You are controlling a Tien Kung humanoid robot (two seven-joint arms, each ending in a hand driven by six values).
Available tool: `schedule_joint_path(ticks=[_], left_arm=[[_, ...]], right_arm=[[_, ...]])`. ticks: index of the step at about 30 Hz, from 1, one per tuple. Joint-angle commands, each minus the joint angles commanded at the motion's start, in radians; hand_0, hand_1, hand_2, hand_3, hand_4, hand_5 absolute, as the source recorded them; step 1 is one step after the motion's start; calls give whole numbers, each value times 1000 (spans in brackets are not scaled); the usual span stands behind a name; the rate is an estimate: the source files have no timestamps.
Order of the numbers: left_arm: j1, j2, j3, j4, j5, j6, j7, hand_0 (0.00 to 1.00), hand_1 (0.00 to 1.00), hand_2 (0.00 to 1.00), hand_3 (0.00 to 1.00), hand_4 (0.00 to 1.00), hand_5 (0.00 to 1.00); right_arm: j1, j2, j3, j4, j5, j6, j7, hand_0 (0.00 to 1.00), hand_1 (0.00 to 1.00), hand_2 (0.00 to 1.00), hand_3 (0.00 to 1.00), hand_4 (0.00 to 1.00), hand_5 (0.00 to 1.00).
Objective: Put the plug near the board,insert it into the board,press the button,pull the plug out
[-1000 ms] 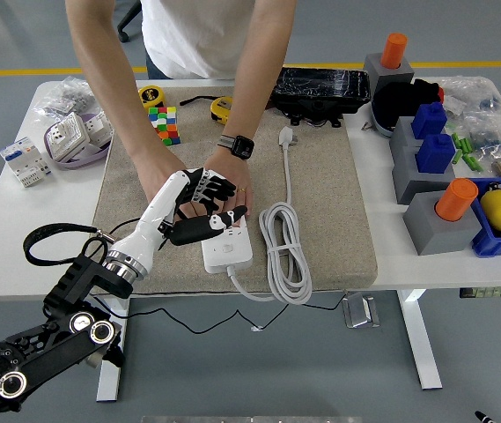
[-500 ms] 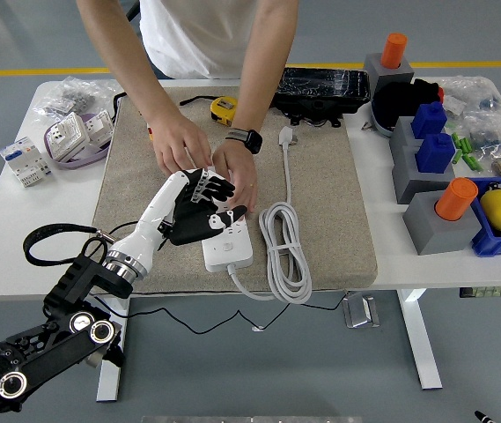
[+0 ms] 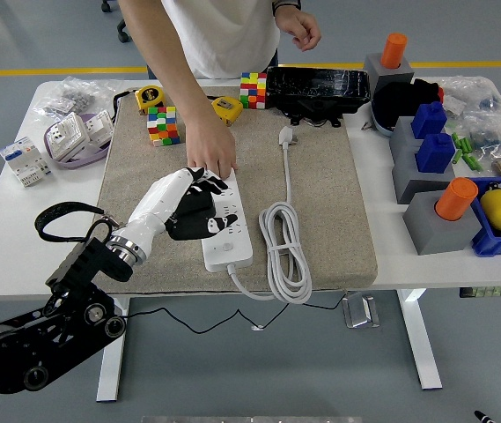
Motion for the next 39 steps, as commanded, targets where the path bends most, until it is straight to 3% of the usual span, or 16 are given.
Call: schedule_joint_path(ticks=[3, 10, 12, 16, 17, 19, 22, 23, 28, 29, 34, 35, 39], left_arm=[[-19, -11, -1, 49, 34, 9, -2, 719, 771, 769, 758, 998, 357], [-71, -27, 25, 153, 38, -55, 59, 707, 762, 770, 768, 998, 373], [-79, -27, 30, 170, 28, -69, 69, 658, 712, 733, 757, 998, 384], [-109, -30, 56, 214, -11, -73, 61, 658, 712, 733, 757, 998, 384], [-116, -32, 62, 223, -22, -73, 59, 633, 676, 694, 699, 958, 393], [-126, -35, 71, 240, -29, -74, 58, 633, 676, 694, 699, 958, 393], [-137, -40, 85, 260, -34, -80, 63, 633, 676, 694, 699, 958, 393], [-141, -42, 90, 266, -36, -82, 64, 613, 658, 636, 616, 866, 367], [-146, -50, 104, 289, -41, -76, 61, 613, 658, 636, 616, 866, 367], [-146, -51, 106, 290, -39, -73, 60, 537, 611, 578, 563, 742, 307], [-152, -53, 117, 300, -43, -73, 62, 537, 611, 578, 563, 742, 307], [-153, -53, 120, 302, -45, -73, 62, 457, 517, 538, 540, 708, 247], [-158, -56, 127, 311, -47, -64, 52, 457, 517, 538, 540, 708, 247]], right_arm=[[-1, 0, 1, 1, -1, 0, 0, 606, 638, 650, 553, 951, 490], [-1, 0, -1, 1, 0, 0, -1, 606, 638, 650, 553, 952, 490], [-1, -1, -1, 1, 0, 0, 0, 605, 638, 650, 553, 951, 490], [0, -1, 0, 0, 1, 0, -1, 605, 638, 650, 553, 951, 490], [0, -1, -1, 0, 1, 0, -1, 607, 638, 650, 554, 952, 489], [0, -1, 0, 1, 1, 0, 0, 607, 638, 650, 554, 952, 489], [0, -1, -1, 1, 1, 0, 0, 607, 638, 650, 554, 952, 489], [0, -1, -1, 1, 1, 0, 0, 607, 638, 650, 552, 952, 490], [0, -2, -2, 1, 1, 0, 0, 607, 638, 650, 552, 952, 490], [0, -2, -3, 1, 1, 0, 0, 607, 638, 650, 553, 952, 490], [0, -4, -7, 0, 1, 0, 0, 607, 638, 650, 553, 952, 490], [0, -4, -7, 0, 1, 0, 0, 607, 638, 650, 553, 952, 489], [0, -5, -5, 1, 0, -1, 1, 607, 638, 650, 553, 952, 489]])
